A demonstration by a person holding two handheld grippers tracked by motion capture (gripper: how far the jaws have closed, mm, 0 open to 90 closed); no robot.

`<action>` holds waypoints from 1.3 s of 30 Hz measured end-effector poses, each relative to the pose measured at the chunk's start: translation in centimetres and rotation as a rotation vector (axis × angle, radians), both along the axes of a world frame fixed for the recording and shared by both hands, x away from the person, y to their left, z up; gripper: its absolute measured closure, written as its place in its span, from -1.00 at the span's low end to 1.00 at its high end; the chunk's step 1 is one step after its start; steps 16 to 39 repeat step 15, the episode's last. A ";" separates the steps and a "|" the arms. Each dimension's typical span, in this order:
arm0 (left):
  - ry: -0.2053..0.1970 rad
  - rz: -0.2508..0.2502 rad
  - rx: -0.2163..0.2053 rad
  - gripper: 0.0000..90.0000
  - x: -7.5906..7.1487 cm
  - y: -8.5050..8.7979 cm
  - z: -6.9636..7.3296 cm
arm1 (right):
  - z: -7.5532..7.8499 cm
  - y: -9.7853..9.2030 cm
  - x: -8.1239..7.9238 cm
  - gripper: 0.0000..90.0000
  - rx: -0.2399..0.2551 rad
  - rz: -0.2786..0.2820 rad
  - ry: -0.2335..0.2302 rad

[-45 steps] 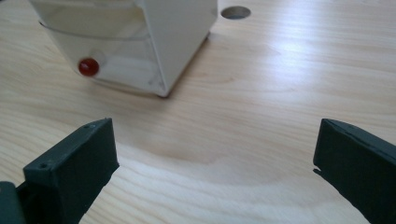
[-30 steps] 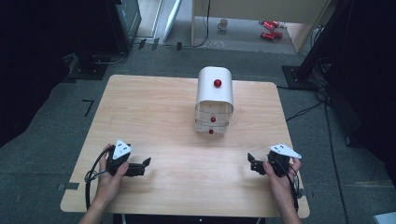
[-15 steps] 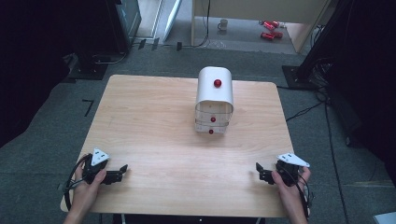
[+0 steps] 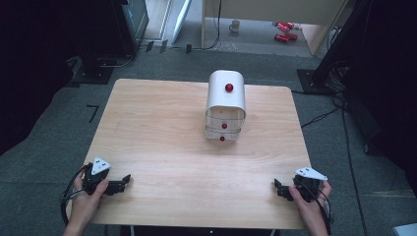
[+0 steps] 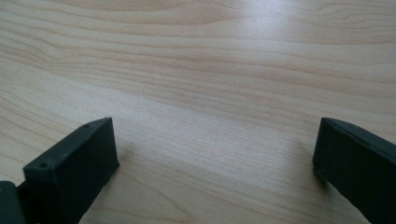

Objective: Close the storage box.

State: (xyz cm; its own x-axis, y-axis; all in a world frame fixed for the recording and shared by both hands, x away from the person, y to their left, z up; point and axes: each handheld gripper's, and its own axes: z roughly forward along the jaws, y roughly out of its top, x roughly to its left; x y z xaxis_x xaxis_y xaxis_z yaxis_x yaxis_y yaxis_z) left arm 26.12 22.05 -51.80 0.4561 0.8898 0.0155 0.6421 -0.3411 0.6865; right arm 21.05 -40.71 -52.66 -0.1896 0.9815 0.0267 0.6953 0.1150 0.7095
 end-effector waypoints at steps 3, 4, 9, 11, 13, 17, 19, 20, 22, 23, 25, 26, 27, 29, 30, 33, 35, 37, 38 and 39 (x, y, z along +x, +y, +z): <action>0.000 0.000 0.000 -0.93 0.0 0.0 0.0 | 0.0 0.0 0.0 -1.00 0.000 0.004 0.000; 0.000 0.000 0.000 -0.93 0.0 0.0 0.0 | 0.0 0.0 0.0 -1.00 0.000 0.004 0.000; 0.000 0.000 0.000 -0.93 0.0 0.0 0.0 | 0.0 0.0 0.0 -1.00 0.000 0.004 0.000; 0.001 0.000 -0.001 -0.93 0.0 0.0 0.0 | 0.0 0.0 0.0 -1.00 0.000 0.004 0.000; 0.002 0.001 0.000 -0.94 0.0 0.0 0.0 | 0.0 0.0 0.0 -1.00 0.000 0.004 0.000; 0.002 0.005 0.000 -0.94 0.1 -0.1 0.0 | 0.0 0.0 0.0 -1.00 0.000 0.004 0.000; 0.002 0.005 0.000 -0.94 0.1 -0.1 0.0 | 0.0 0.0 0.0 -1.00 0.000 0.004 0.000; 0.002 0.005 0.000 -0.94 0.1 -0.1 0.0 | 0.0 0.0 0.0 -1.00 0.000 0.004 0.000; 0.002 0.005 0.000 -0.94 0.1 -0.1 0.0 | 0.0 0.0 0.0 -1.00 0.000 0.004 0.000; 0.002 0.005 0.000 -0.94 0.1 -0.1 0.0 | 0.0 0.0 0.0 -1.00 0.000 0.004 0.000; 0.002 0.005 0.000 -0.94 0.1 -0.1 0.0 | 0.0 0.0 0.0 -1.00 0.000 0.004 0.000; 0.002 0.005 0.000 -0.94 0.1 -0.1 0.0 | 0.0 0.0 0.0 -1.00 0.000 0.004 0.000; 0.002 0.005 0.000 -0.94 0.1 -0.1 0.0 | 0.0 0.0 0.0 -1.00 0.000 0.004 0.000; 0.002 0.005 0.000 -0.94 0.1 -0.1 0.0 | 0.0 0.0 0.0 -1.00 0.000 0.004 0.000; 0.002 0.005 0.000 -0.94 0.1 -0.1 0.0 | 0.0 0.0 0.0 -1.00 0.000 0.004 0.000; 0.002 0.005 0.000 -0.94 0.1 -0.1 0.0 | 0.0 0.0 0.0 -1.00 0.000 0.004 0.000; 0.002 0.005 0.000 -0.94 0.1 -0.1 0.0 | 0.0 0.0 0.0 -1.00 0.000 0.004 0.000; 0.002 0.005 0.000 -0.94 0.1 -0.1 0.0 | 0.0 0.0 0.0 -1.00 0.000 0.004 0.000; 0.002 0.005 0.000 -0.94 0.1 -0.1 0.0 | 0.0 0.0 0.0 -1.00 0.000 0.004 0.000; 0.002 0.005 0.000 -0.94 0.1 -0.1 0.0 | 0.0 0.0 0.0 -1.00 0.000 0.004 0.000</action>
